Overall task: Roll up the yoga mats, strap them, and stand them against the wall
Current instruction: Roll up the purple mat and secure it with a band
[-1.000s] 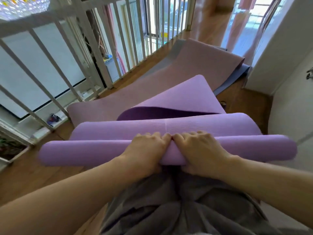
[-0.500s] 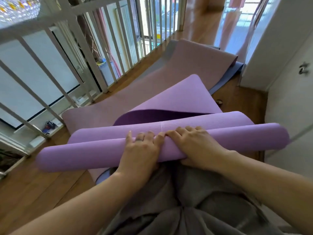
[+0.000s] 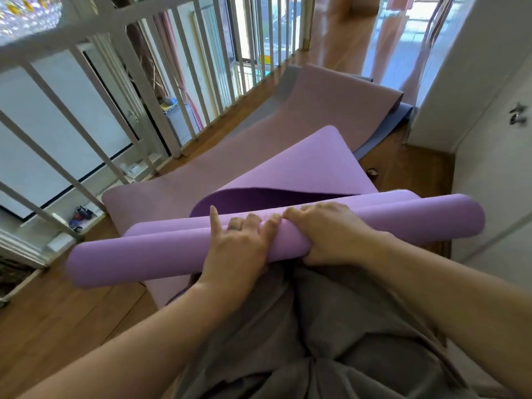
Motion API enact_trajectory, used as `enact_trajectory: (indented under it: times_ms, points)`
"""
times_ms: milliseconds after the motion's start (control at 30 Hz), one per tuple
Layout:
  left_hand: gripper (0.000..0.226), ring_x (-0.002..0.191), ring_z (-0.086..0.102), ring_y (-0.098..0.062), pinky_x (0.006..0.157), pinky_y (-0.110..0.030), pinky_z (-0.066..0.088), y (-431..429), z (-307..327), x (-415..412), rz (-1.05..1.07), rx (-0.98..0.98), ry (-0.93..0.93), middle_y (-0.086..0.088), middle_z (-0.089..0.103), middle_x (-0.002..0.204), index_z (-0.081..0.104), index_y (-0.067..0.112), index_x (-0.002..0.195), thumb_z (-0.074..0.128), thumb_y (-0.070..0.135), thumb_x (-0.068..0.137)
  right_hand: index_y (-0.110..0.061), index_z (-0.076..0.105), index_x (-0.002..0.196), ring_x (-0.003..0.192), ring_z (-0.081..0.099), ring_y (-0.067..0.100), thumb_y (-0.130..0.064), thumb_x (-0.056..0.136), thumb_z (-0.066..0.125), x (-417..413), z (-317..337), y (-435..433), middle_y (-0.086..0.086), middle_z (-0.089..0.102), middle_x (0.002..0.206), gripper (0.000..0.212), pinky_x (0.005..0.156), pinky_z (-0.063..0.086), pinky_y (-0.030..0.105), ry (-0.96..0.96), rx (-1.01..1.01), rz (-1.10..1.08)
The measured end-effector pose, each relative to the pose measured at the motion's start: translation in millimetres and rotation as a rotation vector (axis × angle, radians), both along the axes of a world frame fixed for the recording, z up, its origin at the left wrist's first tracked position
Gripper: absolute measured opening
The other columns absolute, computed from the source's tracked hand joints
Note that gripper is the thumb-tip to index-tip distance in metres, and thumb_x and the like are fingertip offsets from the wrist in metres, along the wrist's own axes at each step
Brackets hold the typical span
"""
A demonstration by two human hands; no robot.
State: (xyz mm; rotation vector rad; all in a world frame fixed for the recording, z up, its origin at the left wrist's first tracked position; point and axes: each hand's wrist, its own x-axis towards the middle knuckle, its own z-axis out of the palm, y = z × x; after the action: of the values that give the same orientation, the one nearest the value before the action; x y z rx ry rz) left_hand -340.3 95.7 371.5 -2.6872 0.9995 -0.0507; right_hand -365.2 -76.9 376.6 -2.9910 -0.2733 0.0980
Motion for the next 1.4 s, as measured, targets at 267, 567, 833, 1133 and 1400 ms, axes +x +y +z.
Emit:
enact_trajectory:
  times_ms: [267, 567, 833, 1133, 1400]
  points:
    - [0.079, 0.121, 0.049, -0.026, 0.109, -0.061, 0.022, -9.9, 20.5, 43.6, 0.001, -0.027, 0.356, -0.002, 0.050, 0.130, 0.022, 0.032, 0.145, 0.068, 0.037, 0.081, -0.021, 0.055, 0.118, 0.089, 0.067, 0.025, -0.033, 0.067, 0.076, -0.9, -21.7, 3.0, 0.000, 0.069, 0.096, 0.056, 0.111, 0.022, 0.059, -0.274, -0.227, -0.036]
    - [0.071, 0.103, 0.059, -0.034, 0.105, -0.065, 0.027, -4.2, -11.2, 34.8, -0.049, -0.112, -0.084, -0.011, 0.058, 0.118, 0.028, 0.025, 0.144, 0.065, 0.029, 0.083, -0.023, 0.048, 0.122, 0.099, 0.061, 0.024, -0.038, 0.070, 0.070, 26.2, -1.6, -2.2, -0.002, 0.064, 0.103, 0.058, 0.114, 0.016, 0.055, 0.008, -0.148, -0.057]
    - [0.079, 0.120, 0.051, -0.031, 0.109, -0.063, 0.022, -18.2, 29.7, 54.1, 0.014, -0.059, 0.165, -0.007, 0.050, 0.129, 0.021, 0.029, 0.145, 0.067, 0.037, 0.080, -0.020, 0.046, 0.130, 0.094, 0.064, 0.025, -0.037, 0.077, 0.065, 25.2, 4.7, -2.7, 0.002, 0.067, 0.103, 0.059, 0.116, 0.004, 0.053, -0.194, -0.321, -0.041]
    - [0.082, 0.119, 0.051, -0.024, 0.112, -0.057, 0.022, 10.3, 64.3, -3.9, -0.064, 0.039, 0.129, -0.001, 0.048, 0.127, 0.010, 0.032, 0.143, 0.064, 0.044, 0.083, -0.022, 0.043, 0.125, 0.095, 0.063, 0.020, -0.037, 0.078, 0.060, -34.8, 55.5, 17.2, -0.005, 0.064, 0.101, 0.053, 0.117, 0.002, 0.048, -0.161, -0.364, 0.095]
    - [0.084, 0.114, 0.053, -0.028, 0.102, -0.044, 0.037, 8.5, 21.8, -13.3, -0.096, 0.073, 0.383, -0.005, 0.050, 0.125, 0.023, 0.026, 0.140, 0.071, 0.048, 0.074, -0.022, 0.042, 0.125, 0.100, 0.062, 0.021, -0.040, 0.072, 0.063, -54.2, 7.3, 18.9, -0.002, 0.063, 0.105, 0.059, 0.116, 0.005, 0.045, 0.031, -0.279, 0.074]
